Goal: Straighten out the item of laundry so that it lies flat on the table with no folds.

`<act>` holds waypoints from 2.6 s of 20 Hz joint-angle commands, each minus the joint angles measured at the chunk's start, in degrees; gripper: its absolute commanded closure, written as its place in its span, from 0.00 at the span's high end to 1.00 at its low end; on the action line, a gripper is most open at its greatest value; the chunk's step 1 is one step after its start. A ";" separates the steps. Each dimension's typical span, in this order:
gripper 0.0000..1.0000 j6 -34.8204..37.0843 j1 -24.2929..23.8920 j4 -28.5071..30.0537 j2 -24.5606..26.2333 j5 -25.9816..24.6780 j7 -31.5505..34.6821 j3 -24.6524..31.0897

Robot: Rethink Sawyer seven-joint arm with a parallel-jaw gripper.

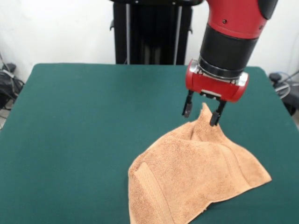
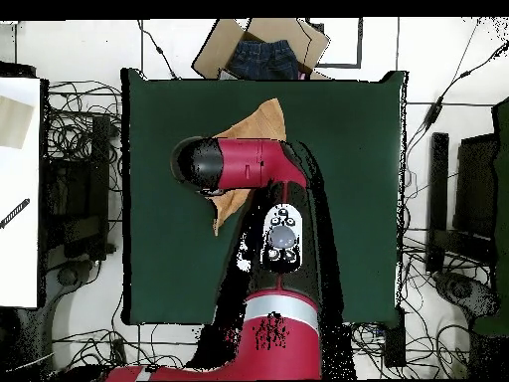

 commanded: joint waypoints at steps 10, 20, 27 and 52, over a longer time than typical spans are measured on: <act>1.00 -4.06 -5.98 3.99 0.73 1.27 -4.53 13.10; 1.00 -1.75 -10.11 8.31 -1.57 2.14 -4.39 19.26; 1.00 2.50 -13.10 12.24 -6.06 4.48 -3.31 23.34; 1.00 21.42 -3.55 -16.84 6.49 -11.21 0.29 13.14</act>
